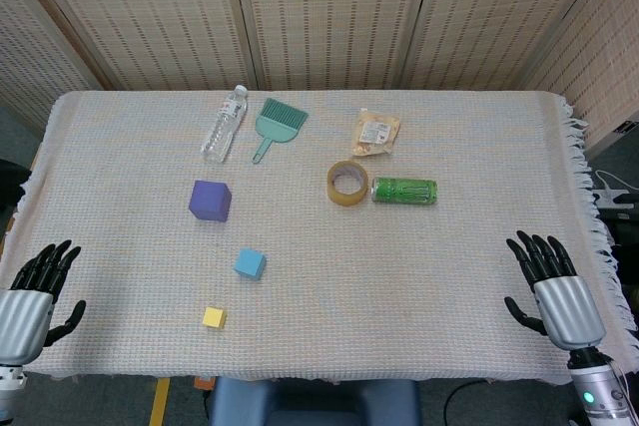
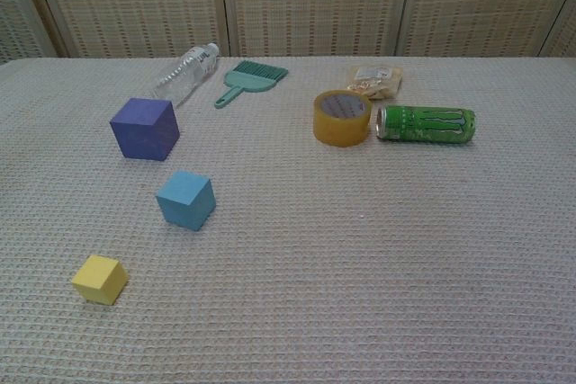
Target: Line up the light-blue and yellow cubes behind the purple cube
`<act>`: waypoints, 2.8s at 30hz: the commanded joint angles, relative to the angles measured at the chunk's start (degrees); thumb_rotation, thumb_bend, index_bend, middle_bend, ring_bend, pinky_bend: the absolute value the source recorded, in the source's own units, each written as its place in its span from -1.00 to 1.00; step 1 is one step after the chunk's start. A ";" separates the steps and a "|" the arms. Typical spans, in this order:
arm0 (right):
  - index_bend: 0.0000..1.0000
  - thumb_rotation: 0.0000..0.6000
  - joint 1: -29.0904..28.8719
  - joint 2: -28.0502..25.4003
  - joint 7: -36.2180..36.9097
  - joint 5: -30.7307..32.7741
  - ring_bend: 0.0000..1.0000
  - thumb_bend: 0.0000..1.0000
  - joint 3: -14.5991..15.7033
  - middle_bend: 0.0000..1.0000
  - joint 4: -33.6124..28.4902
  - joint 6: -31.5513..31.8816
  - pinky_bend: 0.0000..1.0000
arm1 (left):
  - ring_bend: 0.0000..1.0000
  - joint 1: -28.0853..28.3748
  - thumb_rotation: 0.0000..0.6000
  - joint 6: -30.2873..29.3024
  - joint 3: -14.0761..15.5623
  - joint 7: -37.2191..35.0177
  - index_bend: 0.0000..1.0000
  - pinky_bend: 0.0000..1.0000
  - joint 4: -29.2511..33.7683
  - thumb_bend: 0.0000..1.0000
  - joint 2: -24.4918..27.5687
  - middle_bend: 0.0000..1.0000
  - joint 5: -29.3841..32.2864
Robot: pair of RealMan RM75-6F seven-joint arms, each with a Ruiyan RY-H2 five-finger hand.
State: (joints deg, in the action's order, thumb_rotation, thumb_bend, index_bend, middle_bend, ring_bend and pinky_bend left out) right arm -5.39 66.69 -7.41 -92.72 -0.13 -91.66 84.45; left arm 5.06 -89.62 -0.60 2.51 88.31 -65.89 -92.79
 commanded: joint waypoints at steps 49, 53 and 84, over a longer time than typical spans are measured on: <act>-1.00 0.75 -1.52 -2.57 -1.70 8.00 -1.00 -0.86 -1.04 -1.00 -3.12 -6.88 -1.00 | 1.00 28.37 1.00 30.58 -5.88 19.80 -0.61 1.00 -8.76 -0.21 -26.86 1.00 1.14; -1.00 0.75 -1.53 -2.95 -0.92 7.84 -1.00 -0.86 -1.03 -1.00 -3.15 -6.76 -1.00 | 1.00 28.75 1.00 31.40 -5.08 20.91 -0.57 1.00 -10.90 -0.21 -28.12 1.00 2.56; -1.00 0.75 -1.98 -3.82 -0.48 7.23 -1.00 -0.86 0.14 -1.00 -4.29 -8.19 -1.00 | 1.00 30.21 1.00 32.83 -3.04 20.80 -0.26 1.00 -13.00 -0.20 -26.50 1.00 8.26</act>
State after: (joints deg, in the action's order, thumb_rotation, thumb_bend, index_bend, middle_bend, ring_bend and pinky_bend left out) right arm -7.37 62.87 -7.87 -85.50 0.00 -95.95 76.26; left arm 35.28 -56.61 -3.75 23.49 75.37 -92.38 -84.38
